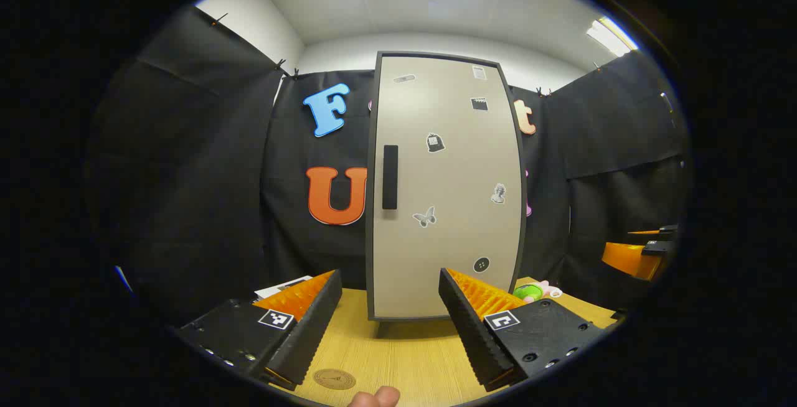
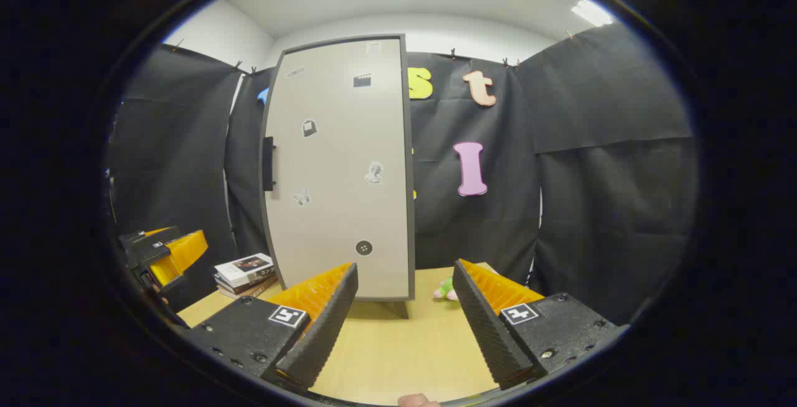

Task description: Open the cabinet door with the right hand, grasp the bottle in the cabinet with the left hand and place it on the coaster, then close the cabinet door with the right hand.

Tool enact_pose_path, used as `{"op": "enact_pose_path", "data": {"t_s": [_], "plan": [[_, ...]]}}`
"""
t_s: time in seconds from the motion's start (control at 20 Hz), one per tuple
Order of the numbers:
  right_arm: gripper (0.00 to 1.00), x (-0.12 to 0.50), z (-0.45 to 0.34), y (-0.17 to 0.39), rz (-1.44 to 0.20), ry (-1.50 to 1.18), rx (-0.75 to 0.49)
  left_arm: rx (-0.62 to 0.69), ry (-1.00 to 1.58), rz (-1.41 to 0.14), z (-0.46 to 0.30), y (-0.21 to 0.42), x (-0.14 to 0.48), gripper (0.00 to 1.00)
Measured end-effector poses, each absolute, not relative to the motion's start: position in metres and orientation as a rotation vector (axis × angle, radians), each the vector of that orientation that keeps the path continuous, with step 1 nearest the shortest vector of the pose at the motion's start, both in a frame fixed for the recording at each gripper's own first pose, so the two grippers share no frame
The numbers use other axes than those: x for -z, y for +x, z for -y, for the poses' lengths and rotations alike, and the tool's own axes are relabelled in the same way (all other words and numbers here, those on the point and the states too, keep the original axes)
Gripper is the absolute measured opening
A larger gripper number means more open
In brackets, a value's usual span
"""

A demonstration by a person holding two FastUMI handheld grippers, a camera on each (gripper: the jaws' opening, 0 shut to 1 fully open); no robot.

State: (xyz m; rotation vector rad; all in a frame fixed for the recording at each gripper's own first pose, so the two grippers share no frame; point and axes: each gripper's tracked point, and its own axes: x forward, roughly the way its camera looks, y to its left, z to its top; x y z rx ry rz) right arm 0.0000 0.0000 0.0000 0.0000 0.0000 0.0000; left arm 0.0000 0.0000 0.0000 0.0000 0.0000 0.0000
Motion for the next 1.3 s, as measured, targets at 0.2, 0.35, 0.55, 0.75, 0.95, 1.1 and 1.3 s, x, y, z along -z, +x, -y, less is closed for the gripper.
{"op": "enact_pose_path", "data": {"t_s": [0.2, 0.35, 0.55, 0.75, 0.95, 1.1, 1.3], "plan": [[0.98, 0.002, 0.002, 0.002, -0.001, 0.008, 0.014, 0.004, 0.005, 0.006, 0.001, 0.002, -0.001, 0.95], [0.94, 0.001, 0.004, 0.002, 0.003, 0.011, 0.022, 0.010, 0.003, 0.007, 0.003, 0.004, -0.002, 0.95], [0.94, 0.004, 0.003, 0.005, -0.005, 0.015, 0.031, 0.014, 0.009, 0.008, 0.003, 0.007, -0.002, 0.95], [0.94, 0.002, 0.003, 0.007, -0.006, 0.011, 0.036, 0.012, 0.013, 0.015, 0.002, 0.008, -0.004, 0.95], [0.94, 0.003, 0.002, 0.006, -0.011, 0.007, 0.039, 0.013, 0.008, 0.010, 0.003, 0.010, -0.001, 0.95], [0.94, 0.005, 0.001, 0.008, -0.016, 0.004, 0.040, 0.012, 0.008, 0.011, 0.003, 0.011, 0.000, 0.95], [0.94, 0.004, 0.000, 0.009, -0.019, 0.002, 0.030, 0.005, 0.016, 0.008, 0.003, 0.010, 0.002, 0.95]]}}
